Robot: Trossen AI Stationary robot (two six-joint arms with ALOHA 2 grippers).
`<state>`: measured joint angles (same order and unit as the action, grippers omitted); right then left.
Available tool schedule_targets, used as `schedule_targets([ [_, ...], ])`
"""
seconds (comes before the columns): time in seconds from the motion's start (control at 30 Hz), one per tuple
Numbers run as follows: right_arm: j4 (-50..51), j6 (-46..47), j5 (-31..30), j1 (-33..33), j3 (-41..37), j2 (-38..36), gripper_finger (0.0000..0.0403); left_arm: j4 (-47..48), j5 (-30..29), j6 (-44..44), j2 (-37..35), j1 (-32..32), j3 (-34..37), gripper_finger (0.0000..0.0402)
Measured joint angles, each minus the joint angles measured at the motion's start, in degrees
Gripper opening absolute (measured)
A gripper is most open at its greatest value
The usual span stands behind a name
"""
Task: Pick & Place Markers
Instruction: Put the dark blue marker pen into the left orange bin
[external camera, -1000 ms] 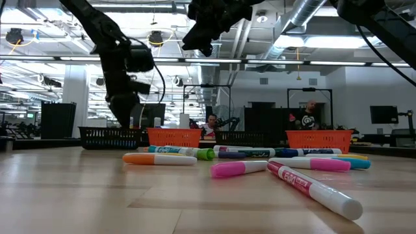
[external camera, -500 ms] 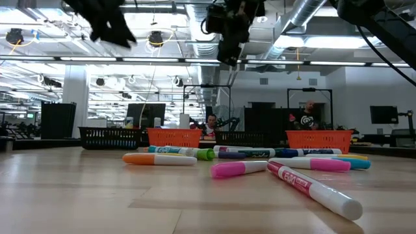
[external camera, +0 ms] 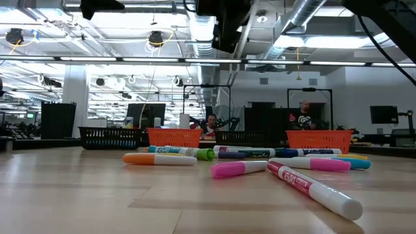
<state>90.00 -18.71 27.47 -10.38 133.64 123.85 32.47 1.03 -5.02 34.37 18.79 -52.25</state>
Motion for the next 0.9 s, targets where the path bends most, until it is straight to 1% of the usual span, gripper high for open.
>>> schedule_targets([
  [0.1, -0.01, 2.2, -5.43, 2.64, -1.92, -0.02, 0.0107, 0.02, -0.04, 0.0, -0.54, -2.48, 0.0, 0.0174],
  [0.17, -0.03, 3.74, -7.76, 4.14, -5.59, -0.58, 0.0107, 0.02, -0.02, 0.0, -0.68, -3.74, 0.0, 0.0173],
  [0.3, 0.08, 5.3, -9.48, 6.36, -17.42, -4.45, 0.0107, 0.04, -0.08, 0.05, -0.7, -5.73, 0.0, 0.0173],
  [0.4, -0.75, 8.72, -15.84, 6.8, -27.98, -7.77, 0.0107, 0.04, -0.06, 0.19, -0.68, -6.88, 0.02, 0.0172],
  [0.47, -3.9, 11.41, -19.19, 6.12, -34.5, -11.06, 0.0107, 0.04, -0.12, 0.2, -0.68, -7.21, 0.02, 0.0171],
  [0.7, -17.91, 14.26, -20.0, 3.32, -54.27, -23.92, 0.0107, 0.04, -0.13, 0.08, -0.57, -7.24, 0.02, 0.0172],
  [0.8, -22.22, 14.28, -19.95, 1.94, -61.04, -28.69, 0.0107, 0.04, -0.13, 0.04, -0.57, -7.24, 0.02, 0.0171],
  [0.9, -25.43, 14.26, -19.97, 0.85, -65.89, -31.8, 0.0107, 0.03, -0.13, 0.02, -0.57, -7.24, 0.02, 0.0172],
])
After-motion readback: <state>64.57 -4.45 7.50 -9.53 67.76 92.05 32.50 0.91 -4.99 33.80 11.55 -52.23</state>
